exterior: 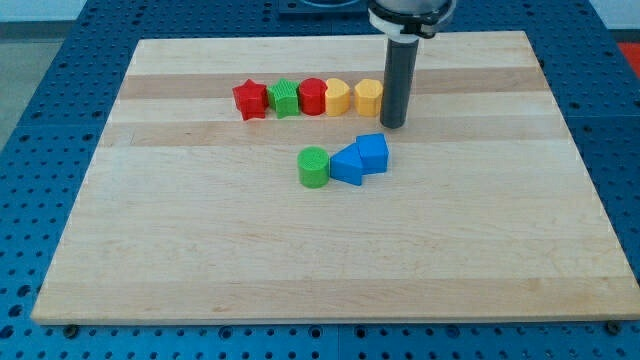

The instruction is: Move your arm closer to the blue cube

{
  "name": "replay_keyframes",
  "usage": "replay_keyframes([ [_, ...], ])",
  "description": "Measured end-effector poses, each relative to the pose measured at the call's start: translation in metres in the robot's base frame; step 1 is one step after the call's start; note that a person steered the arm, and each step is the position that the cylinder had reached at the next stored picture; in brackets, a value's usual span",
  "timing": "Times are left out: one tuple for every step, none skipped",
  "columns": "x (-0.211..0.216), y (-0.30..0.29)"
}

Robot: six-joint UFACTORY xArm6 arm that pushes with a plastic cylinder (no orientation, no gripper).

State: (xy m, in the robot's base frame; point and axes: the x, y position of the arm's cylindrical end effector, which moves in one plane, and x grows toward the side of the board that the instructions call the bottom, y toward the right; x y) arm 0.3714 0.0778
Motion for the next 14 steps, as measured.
replay_keyframes([
  [-0.002,0.000],
  [-0.012,0.000],
  [-0.021,0.000],
  [-0.022,0.000],
  [-0.023,0.000],
  [-0.023,0.000],
  [-0.023,-0.003],
  [-0.023,-0.011],
  [-0.023,-0.012],
  [-0.022,-0.009],
  [-0.004,0.009],
  [0.028,0.022],
  [0.061,0.022],
  [0.074,0.011],
])
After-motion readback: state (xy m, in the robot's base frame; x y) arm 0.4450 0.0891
